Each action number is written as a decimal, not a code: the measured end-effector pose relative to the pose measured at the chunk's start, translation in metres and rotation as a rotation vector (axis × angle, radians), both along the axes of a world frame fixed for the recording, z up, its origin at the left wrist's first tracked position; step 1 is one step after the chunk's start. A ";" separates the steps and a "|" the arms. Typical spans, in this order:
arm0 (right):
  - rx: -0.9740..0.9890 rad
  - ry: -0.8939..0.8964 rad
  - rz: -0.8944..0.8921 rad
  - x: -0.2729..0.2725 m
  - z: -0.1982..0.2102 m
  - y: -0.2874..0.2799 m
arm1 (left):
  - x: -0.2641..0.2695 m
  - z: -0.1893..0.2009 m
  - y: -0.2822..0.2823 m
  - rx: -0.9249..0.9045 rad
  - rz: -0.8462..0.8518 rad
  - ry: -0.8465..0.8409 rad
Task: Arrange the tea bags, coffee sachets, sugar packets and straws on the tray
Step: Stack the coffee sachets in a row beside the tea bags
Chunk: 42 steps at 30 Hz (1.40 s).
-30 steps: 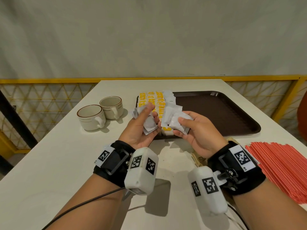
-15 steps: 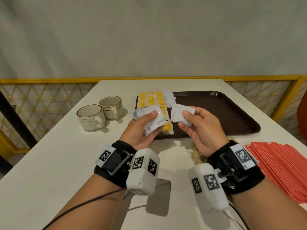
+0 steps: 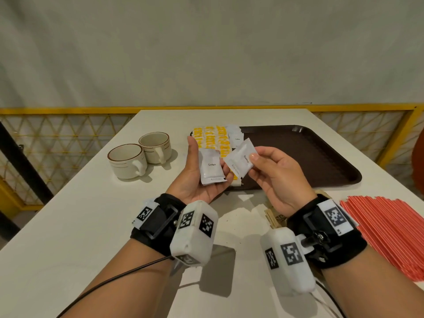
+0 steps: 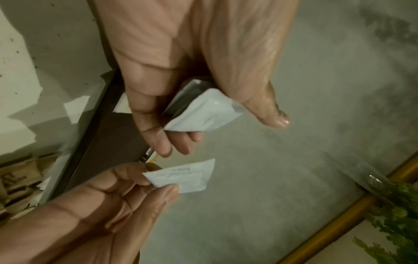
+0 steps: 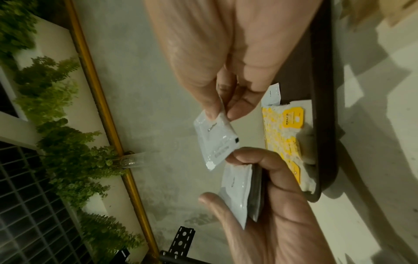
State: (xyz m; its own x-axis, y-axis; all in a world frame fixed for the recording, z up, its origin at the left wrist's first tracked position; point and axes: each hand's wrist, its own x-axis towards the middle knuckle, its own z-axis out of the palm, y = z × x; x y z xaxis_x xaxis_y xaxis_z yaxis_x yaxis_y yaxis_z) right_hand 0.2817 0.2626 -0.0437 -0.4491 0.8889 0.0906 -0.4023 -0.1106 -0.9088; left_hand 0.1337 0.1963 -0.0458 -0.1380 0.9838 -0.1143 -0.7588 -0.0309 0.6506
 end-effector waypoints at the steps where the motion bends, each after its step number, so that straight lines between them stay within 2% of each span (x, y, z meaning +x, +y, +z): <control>1: 0.033 -0.008 0.012 0.000 0.001 -0.002 | 0.001 0.000 0.000 0.030 -0.020 0.002; 3: 0.176 -0.096 0.017 -0.001 0.005 -0.004 | 0.003 0.001 -0.001 0.049 -0.059 0.019; 6: 0.478 -0.353 0.027 -0.004 0.017 -0.005 | 0.004 -0.001 -0.002 0.014 -0.106 0.072; 10: 0.754 -0.609 0.096 -0.015 0.033 -0.003 | 0.007 -0.004 -0.003 0.031 -0.075 0.098; 13: 0.921 -0.721 0.100 -0.017 0.042 0.007 | 0.008 -0.001 -0.004 0.022 -0.017 0.063; 17: 1.129 -1.003 0.406 -0.020 0.050 0.010 | 0.007 0.003 -0.001 -0.001 0.023 0.024; 20: 1.272 -1.064 0.468 -0.029 0.044 0.008 | 0.011 0.005 -0.003 -0.010 -0.047 0.083; 23: 1.272 -1.111 0.427 -0.031 0.047 0.010 | 0.012 0.003 -0.001 -0.064 -0.064 0.159; 26: 1.249 -1.126 0.461 -0.030 0.052 0.011 | 0.011 0.001 0.000 -0.094 -0.046 0.186; 29: 1.253 -1.160 0.494 -0.034 0.049 0.009 | 0.012 0.002 0.000 -0.111 -0.036 0.181; 34: 1.288 -1.104 0.390 -0.039 0.041 0.013 | 0.012 0.002 0.000 -0.126 -0.022 0.182; 38: 1.379 -1.238 0.378 -0.040 0.043 0.009 | 0.011 0.004 -0.001 -0.101 -0.069 0.080; 42: 1.398 -1.244 0.370 -0.042 0.044 0.010 | 0.011 0.002 0.002 -0.189 -0.018 0.153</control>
